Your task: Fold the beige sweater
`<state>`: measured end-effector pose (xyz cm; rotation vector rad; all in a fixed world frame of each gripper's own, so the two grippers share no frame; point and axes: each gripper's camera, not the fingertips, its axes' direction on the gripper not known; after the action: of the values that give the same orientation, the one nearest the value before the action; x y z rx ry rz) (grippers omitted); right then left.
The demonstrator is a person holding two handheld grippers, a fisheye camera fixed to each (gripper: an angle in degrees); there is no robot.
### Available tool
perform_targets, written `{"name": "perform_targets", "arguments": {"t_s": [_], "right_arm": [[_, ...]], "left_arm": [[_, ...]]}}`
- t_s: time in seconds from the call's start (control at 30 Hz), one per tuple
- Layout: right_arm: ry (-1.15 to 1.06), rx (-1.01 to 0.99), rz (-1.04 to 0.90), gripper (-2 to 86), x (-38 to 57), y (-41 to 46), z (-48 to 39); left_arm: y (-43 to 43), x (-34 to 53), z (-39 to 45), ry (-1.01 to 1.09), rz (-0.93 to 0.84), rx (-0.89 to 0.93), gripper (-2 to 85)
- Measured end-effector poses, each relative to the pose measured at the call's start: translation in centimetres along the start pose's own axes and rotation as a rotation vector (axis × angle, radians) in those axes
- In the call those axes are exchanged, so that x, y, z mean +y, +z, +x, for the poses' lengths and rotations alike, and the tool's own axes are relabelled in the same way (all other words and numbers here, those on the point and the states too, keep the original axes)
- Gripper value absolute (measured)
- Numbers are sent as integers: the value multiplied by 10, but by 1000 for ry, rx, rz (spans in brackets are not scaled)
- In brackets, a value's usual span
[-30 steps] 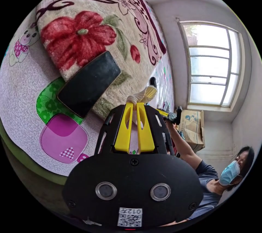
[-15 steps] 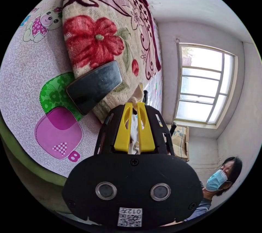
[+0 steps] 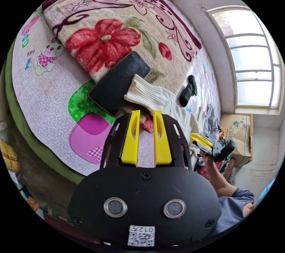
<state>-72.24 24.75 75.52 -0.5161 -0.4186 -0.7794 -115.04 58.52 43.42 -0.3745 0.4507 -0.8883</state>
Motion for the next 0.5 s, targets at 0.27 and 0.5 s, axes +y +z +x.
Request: {"name": "perform_targets", "arguments": {"t_s": [0.27, 0.5], "right_arm": [[-101, 71, -85, 23, 46, 16, -45], [-96, 60, -129, 15, 98, 18, -48]], "left_arm": [[36, 12, -9, -305, 121, 76, 58], [59, 20, 10, -394, 154, 61, 20]]}}
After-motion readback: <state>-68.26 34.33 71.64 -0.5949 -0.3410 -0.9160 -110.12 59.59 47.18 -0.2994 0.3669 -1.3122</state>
